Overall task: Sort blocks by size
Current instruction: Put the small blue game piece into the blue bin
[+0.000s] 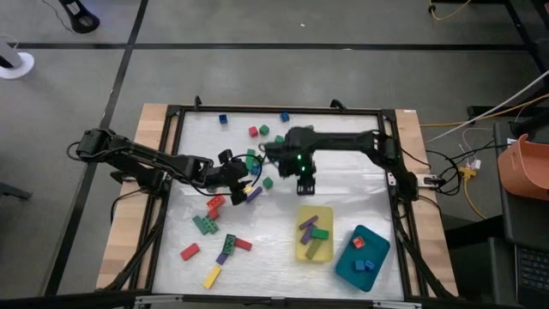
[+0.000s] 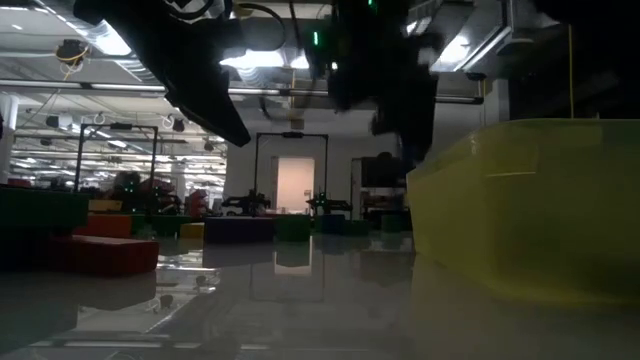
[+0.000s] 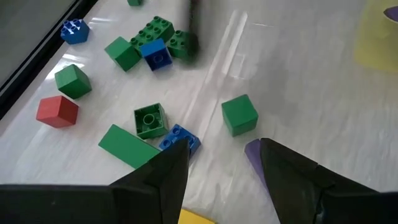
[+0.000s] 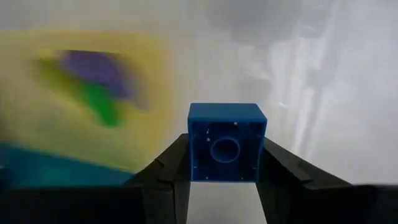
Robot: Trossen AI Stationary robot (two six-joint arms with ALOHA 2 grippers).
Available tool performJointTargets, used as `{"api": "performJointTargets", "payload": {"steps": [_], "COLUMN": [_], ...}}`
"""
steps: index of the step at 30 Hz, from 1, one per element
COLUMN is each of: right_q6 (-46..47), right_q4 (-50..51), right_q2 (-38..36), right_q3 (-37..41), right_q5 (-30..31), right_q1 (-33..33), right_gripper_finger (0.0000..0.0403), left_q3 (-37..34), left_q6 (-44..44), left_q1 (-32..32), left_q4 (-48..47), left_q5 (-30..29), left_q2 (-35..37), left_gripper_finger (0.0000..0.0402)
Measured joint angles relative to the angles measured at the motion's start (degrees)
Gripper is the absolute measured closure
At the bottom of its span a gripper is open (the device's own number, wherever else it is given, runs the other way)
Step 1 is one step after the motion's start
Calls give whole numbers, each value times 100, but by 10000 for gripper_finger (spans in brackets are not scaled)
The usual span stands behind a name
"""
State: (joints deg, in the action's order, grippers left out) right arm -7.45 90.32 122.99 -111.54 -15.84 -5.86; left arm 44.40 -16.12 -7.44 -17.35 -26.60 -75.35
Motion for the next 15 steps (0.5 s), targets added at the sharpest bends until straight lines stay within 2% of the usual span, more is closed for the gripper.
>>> {"api": "performJointTargets", "payload": {"steps": [3, 15], "right_q6": [401, 2834], "right_q4": [-30, -21], "right_q2": [-102, -274], "right_q3": [-99, -2], "right_q5": [-327, -310], "right_q1": [458, 2583], "right_gripper_finger": [267, 267], "left_q3": [0, 2], "left_q6": [0, -59], "left_q1": [0, -7], "left_q4": [3, -8], "left_q5": [-26, -29], "left_q2": [-2, -2], "left_gripper_finger": [218, 218]}}
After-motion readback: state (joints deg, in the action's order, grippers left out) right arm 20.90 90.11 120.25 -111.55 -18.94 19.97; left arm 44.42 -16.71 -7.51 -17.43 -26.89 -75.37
